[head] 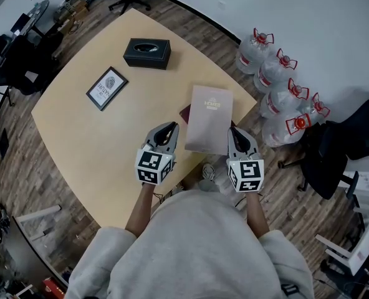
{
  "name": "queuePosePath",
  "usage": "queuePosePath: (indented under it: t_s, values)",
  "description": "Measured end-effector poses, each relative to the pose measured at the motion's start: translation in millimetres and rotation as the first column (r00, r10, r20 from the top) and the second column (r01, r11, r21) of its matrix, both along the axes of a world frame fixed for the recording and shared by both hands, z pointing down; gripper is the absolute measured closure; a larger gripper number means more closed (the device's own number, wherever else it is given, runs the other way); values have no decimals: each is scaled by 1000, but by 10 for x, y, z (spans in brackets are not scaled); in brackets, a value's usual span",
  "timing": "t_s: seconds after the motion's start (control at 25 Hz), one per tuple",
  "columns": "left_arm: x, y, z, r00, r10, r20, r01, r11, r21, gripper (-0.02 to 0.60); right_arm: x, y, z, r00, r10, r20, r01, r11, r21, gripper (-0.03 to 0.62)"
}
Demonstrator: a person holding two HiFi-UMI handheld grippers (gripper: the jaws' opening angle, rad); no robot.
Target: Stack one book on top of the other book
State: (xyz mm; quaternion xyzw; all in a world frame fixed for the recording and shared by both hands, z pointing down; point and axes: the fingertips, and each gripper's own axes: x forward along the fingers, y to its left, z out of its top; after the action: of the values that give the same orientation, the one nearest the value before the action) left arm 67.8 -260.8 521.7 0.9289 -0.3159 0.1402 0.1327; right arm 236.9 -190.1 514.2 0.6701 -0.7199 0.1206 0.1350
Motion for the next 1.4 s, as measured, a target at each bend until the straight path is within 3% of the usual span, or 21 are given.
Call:
queuePosePath:
  t_s: [0.16,1.4]
  values:
    - [-11,8,-14,1000,6,5,-6,1000,11,571,8,18,-47,1000,6,-11,-6,1000,17,589]
    - [-40,83,-29,1000,11,11,-11,1000,27,571,-67,86,-76,999,-46,-26,47,998,38,591]
